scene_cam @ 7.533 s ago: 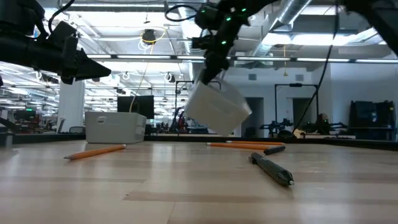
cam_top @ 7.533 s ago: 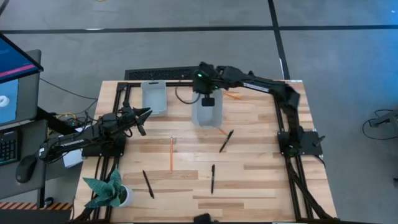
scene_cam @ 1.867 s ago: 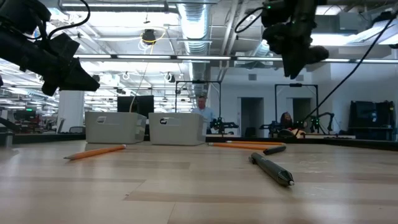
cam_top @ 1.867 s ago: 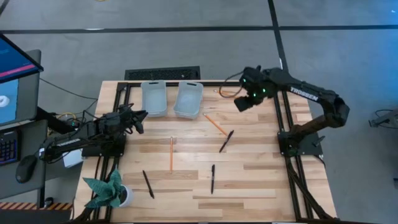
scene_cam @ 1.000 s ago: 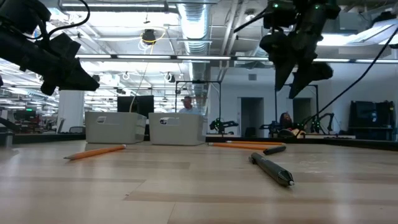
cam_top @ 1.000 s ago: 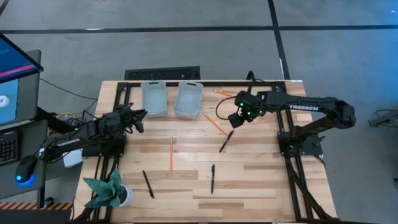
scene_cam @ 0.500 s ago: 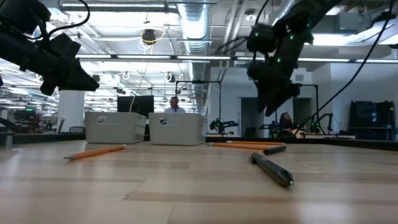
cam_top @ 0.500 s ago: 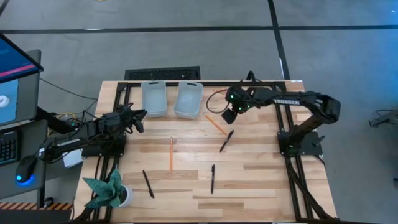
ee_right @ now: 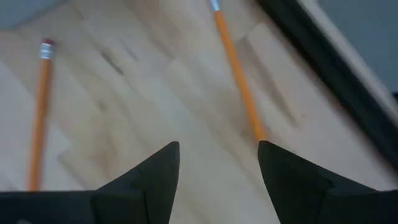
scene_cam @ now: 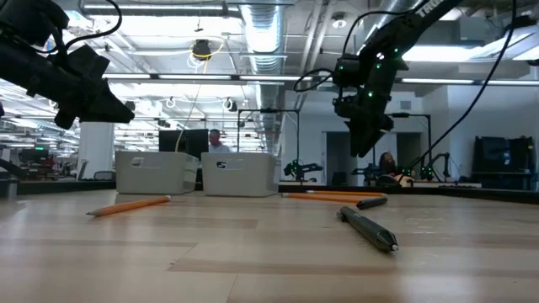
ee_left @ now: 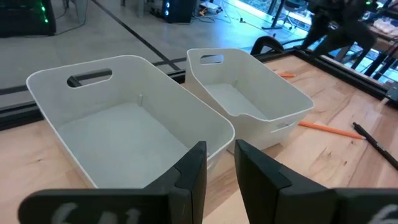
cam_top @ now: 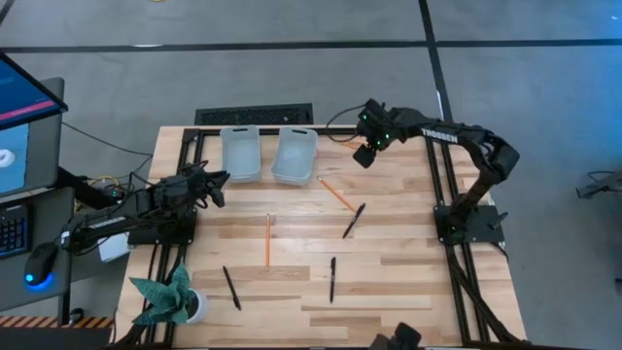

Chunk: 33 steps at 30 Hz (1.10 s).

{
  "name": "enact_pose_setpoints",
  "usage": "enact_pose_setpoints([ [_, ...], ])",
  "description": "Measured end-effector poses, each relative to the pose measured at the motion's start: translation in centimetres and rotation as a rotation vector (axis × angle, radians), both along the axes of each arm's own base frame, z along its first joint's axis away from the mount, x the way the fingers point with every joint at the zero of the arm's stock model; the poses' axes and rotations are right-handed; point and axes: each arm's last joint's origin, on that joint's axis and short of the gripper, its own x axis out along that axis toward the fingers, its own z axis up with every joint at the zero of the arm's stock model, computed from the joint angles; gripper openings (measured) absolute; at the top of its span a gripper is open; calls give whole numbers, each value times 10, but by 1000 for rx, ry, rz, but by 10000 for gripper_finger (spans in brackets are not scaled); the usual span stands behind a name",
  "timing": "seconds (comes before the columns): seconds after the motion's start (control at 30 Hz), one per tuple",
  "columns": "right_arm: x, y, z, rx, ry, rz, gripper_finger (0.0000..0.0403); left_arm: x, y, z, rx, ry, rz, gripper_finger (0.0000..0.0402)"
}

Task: Sort pens & pencils
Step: Put the top orange pencil into the right gray bin

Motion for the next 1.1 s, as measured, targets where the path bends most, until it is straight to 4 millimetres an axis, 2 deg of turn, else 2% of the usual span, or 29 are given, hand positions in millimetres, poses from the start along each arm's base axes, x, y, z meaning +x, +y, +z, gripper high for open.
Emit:
enact_pose_setpoints([
  [0.23, 9, -22, -15, 6, 115, 187, 240, 0, 0, 0, 1, -3, 0, 73],
  [0.47, 21, -41, -30, 15, 167, 287, 240, 0, 0, 0, 1, -3, 1, 73],
  [0.87, 34, -61, -52, 56, 219, 357, 240, -1, 1, 1, 15, 1, 43, 73],
  [1.1, 30, -65, -51, 49, 223, 341, 240, -1, 1, 1, 17, 1, 48, 73],
])
